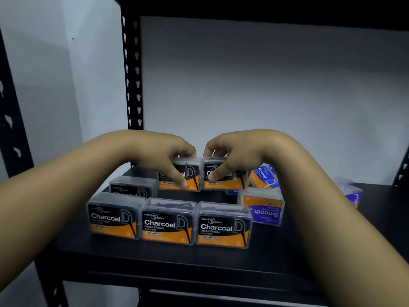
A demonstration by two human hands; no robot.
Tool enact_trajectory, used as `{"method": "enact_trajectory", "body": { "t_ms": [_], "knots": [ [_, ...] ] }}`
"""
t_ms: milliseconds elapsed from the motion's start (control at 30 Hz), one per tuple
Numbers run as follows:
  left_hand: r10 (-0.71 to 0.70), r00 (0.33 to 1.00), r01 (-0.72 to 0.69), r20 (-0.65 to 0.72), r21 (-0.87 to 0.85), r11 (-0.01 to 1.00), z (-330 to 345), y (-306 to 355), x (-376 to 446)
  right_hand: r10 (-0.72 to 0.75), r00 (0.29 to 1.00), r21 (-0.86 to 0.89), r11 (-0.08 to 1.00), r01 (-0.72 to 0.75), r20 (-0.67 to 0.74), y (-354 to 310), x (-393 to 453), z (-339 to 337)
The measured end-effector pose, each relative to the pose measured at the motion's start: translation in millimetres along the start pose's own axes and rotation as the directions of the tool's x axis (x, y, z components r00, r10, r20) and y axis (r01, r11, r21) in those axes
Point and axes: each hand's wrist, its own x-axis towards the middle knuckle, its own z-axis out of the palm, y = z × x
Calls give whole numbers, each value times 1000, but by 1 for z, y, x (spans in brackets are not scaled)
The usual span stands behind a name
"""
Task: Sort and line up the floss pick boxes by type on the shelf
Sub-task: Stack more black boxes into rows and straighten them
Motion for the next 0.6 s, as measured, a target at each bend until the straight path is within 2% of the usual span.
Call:
{"method": "enact_trajectory", "body": {
  "t_ms": [133, 267, 600],
  "knots": [
    [-50, 994, 46, 97, 42, 998, -5, -1, -5, -49, 998, 33, 998, 50, -33, -5, 5, 9],
    [-61, 995, 59, 77, 31, 998, -7, -3, -7, -81, 991, 23, 996, 84, -108, -2, 11, 18],
    [-61, 987, 64, 146, -13, 998, 20, -11, 6, -93, 994, 37, 995, 95, -52, 11, 22, 42]
  ]
}}
